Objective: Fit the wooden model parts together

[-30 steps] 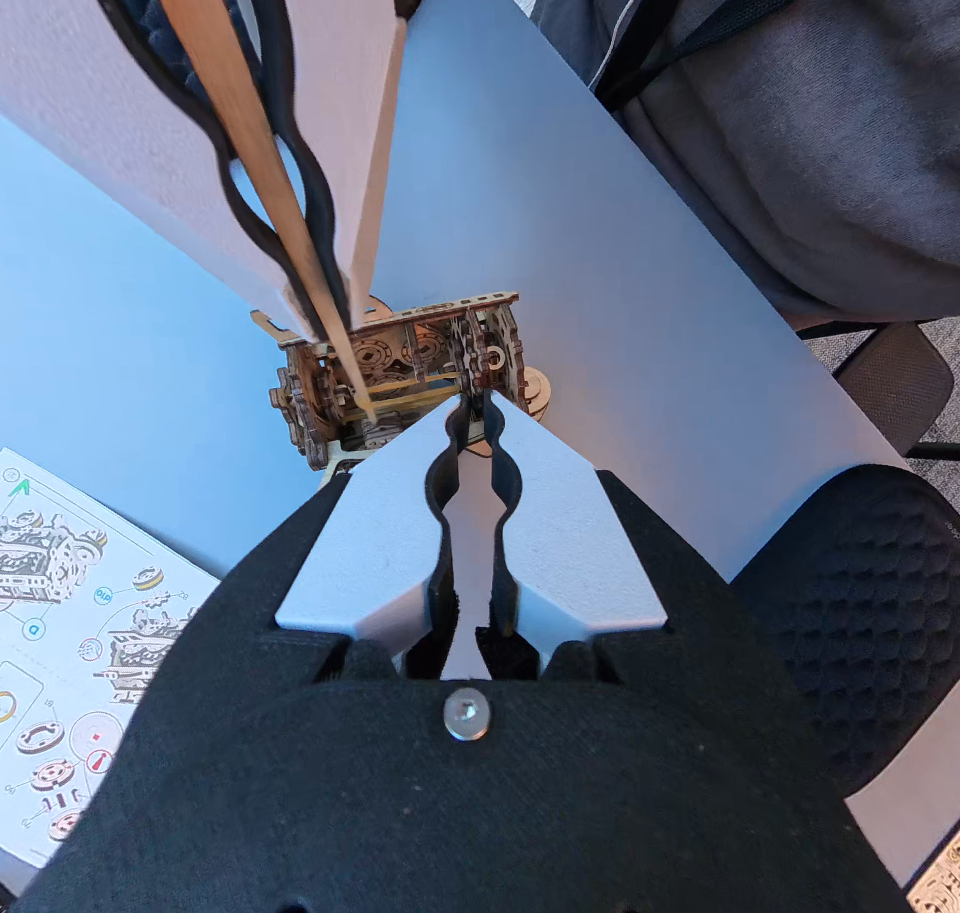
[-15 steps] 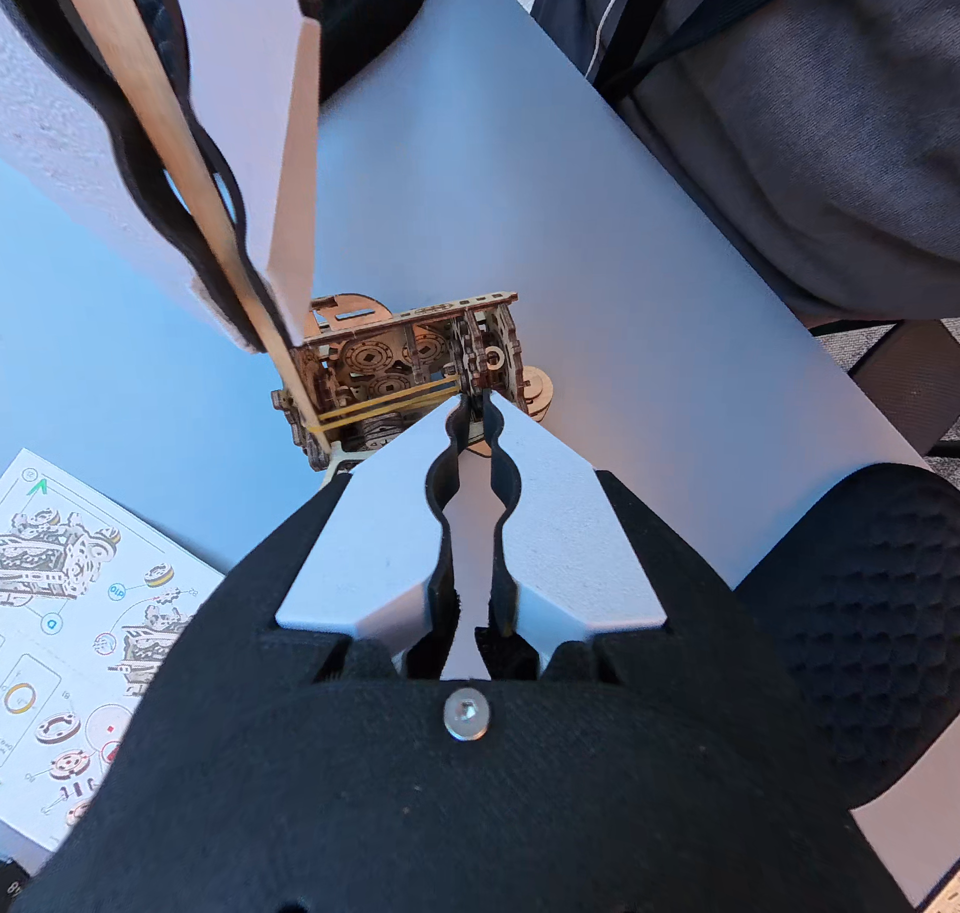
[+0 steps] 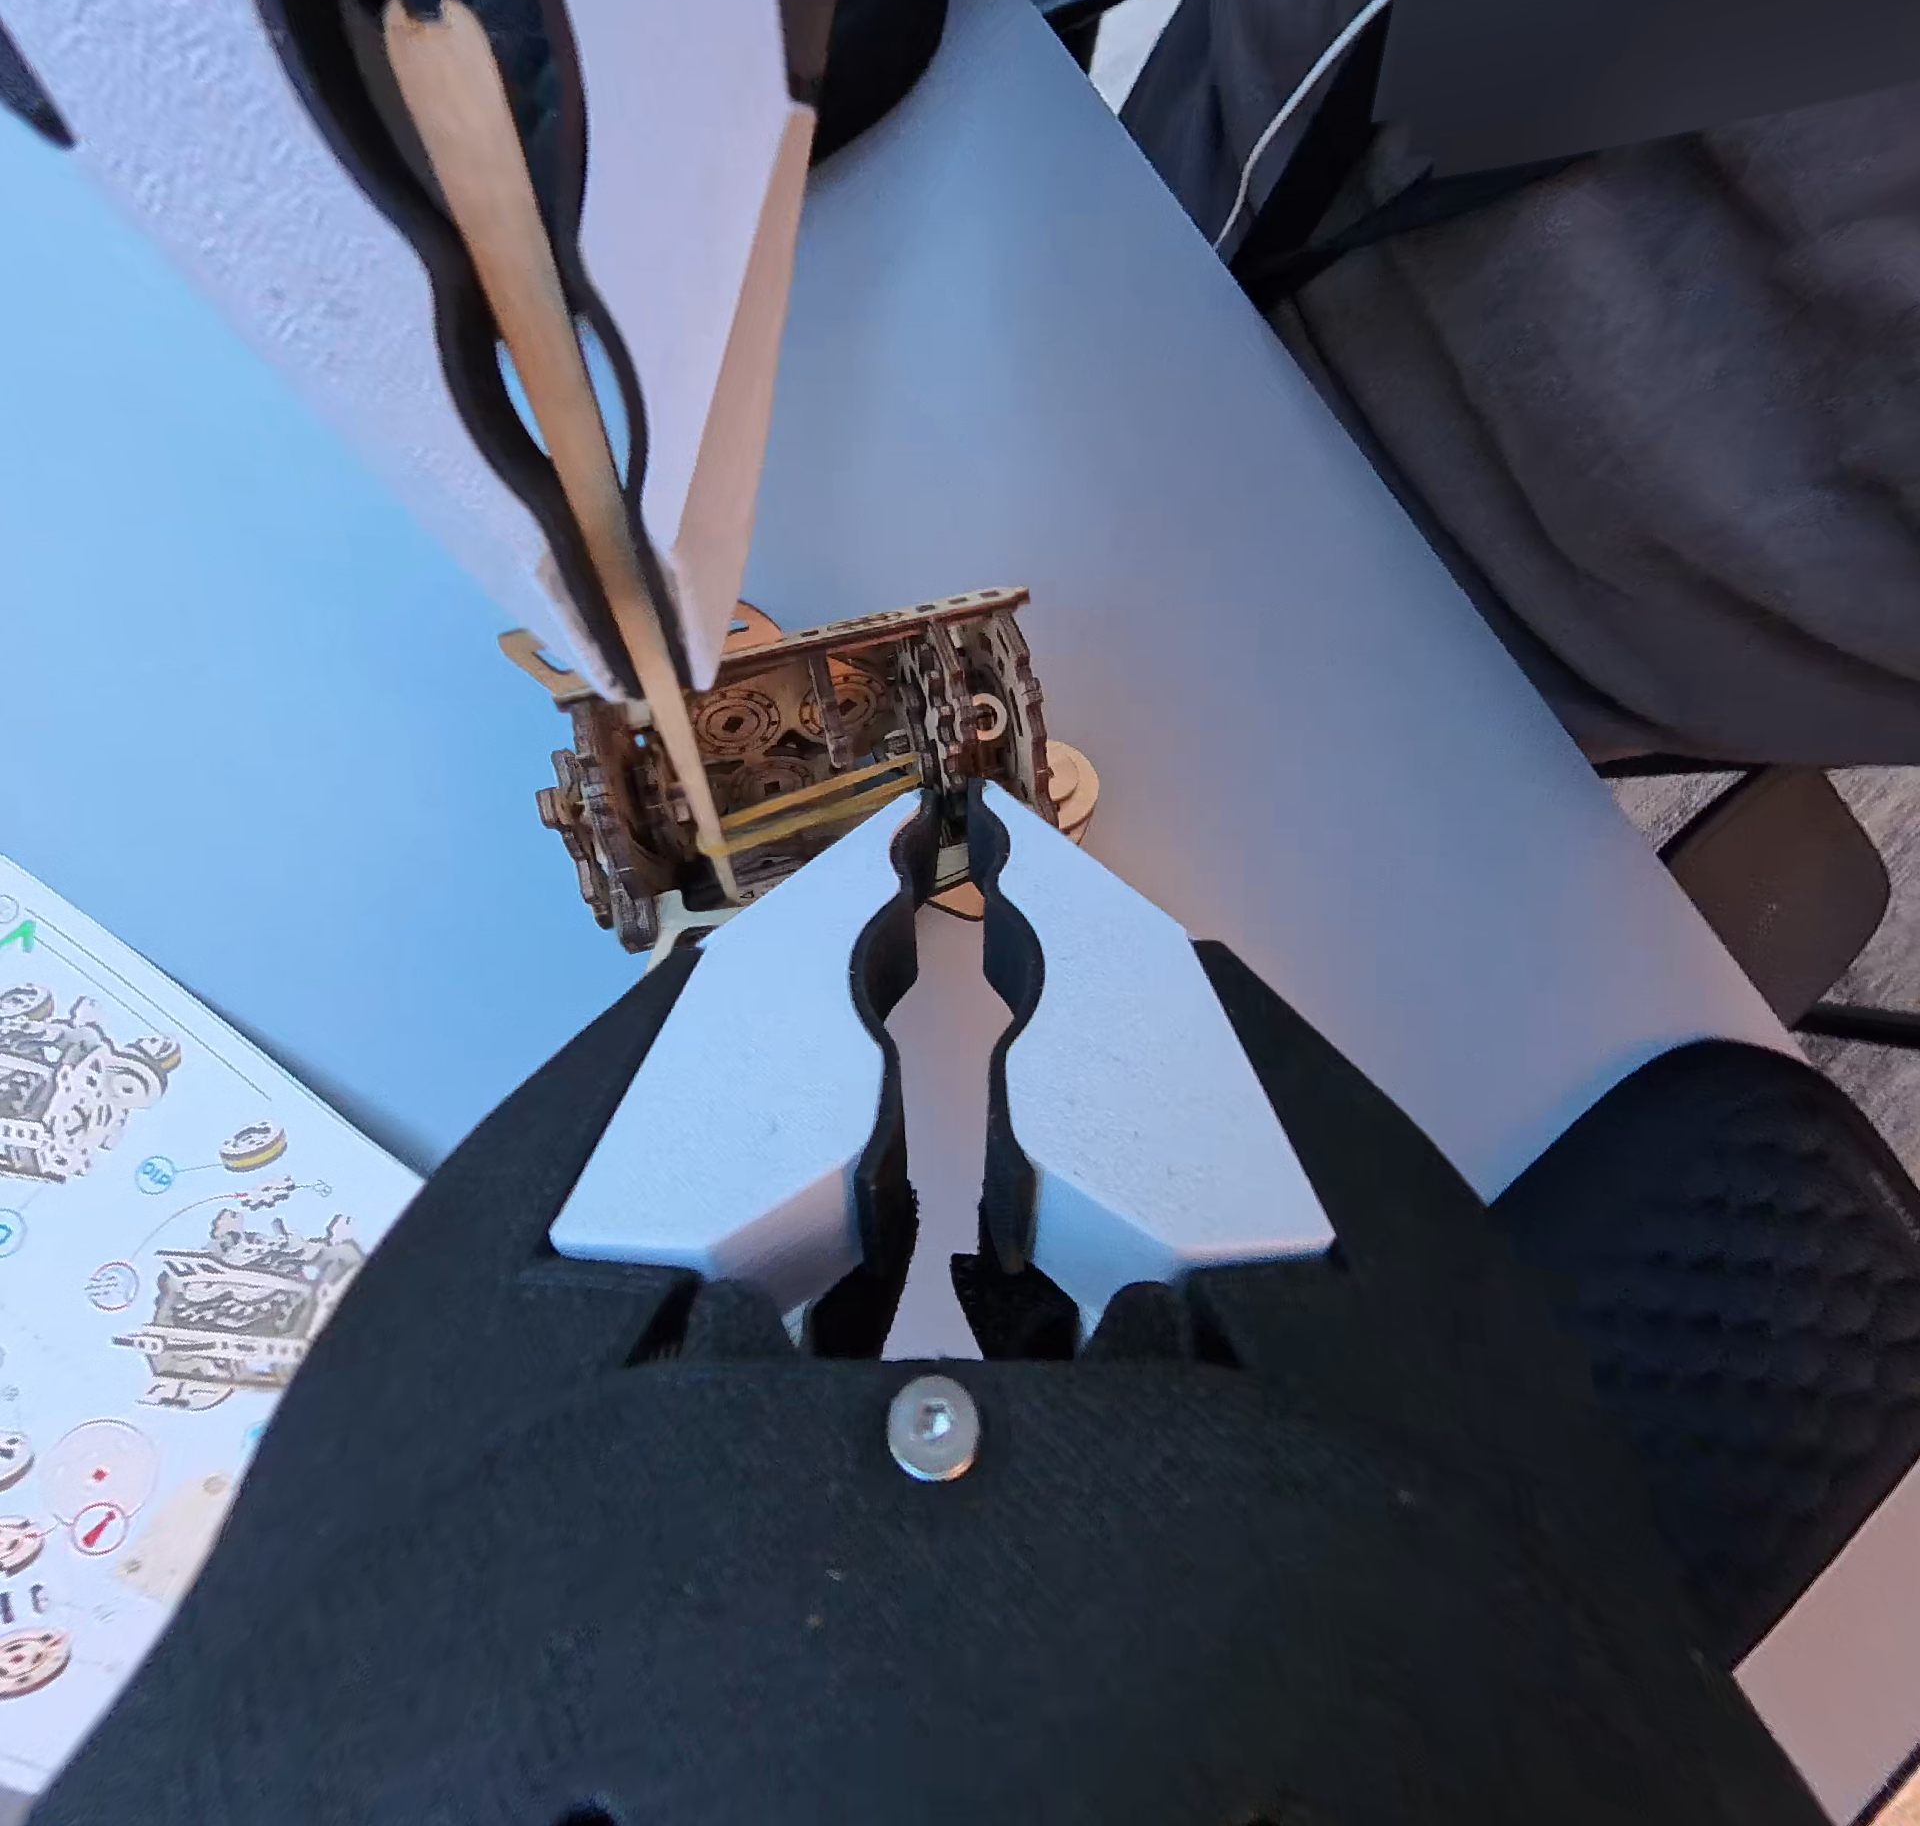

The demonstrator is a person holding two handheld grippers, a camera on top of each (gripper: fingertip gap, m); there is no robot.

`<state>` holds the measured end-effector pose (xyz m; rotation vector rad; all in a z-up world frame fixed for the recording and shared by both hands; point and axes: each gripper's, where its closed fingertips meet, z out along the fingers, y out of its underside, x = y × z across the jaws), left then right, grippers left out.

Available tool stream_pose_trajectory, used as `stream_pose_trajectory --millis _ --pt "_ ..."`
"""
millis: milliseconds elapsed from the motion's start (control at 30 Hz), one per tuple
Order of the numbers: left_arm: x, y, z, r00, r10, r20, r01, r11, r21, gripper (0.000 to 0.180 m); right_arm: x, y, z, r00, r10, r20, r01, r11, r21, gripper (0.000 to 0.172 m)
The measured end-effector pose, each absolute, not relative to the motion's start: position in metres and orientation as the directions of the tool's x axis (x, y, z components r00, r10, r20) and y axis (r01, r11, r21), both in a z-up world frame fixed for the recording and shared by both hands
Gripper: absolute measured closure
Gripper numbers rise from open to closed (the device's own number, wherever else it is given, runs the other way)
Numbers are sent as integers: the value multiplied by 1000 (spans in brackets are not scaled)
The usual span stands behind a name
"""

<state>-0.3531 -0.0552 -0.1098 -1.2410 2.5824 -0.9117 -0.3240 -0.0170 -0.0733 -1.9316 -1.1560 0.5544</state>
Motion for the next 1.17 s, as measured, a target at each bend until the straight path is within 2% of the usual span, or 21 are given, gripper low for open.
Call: stream_pose_trajectory --millis 267,400,633,833,900,1033,1167 --pt "-347 -56 -109 -613 -785 84 -666 456 -591 178 -313 -23 -75 506 860 63 566 -276 -777 168" --pt "-341 -50 -108 -566 -823 46 -664 422 -617 172 -311 -23 -72 513 855 76 573 -276 -772 168" --pt "-342 -44 -106 -493 -869 38 -639 333 -693 167 -311 -25 -70 509 858 65 570 -279 -773 169" --pt "-339 -37 -82 -417 -909 2 -551 251 -796 159 -308 -27 -71 514 856 61 569 -287 -770 168" --pt "-338 -30 -75 -371 -928 -2 -525 212 -824 148 -306 -27 -73 518 853 64 575 -292 -765 168" --pt "-338 -12 -70 -270 -963 -17 -481 150 -864 115 -302 -27 -72 527 847 68 567 -291 -771 168" --pt "-341 -7 -80 -188 -981 38 -487 60 -871 91 -300 -27 -72 521 851 71 567 -282 -774 168"
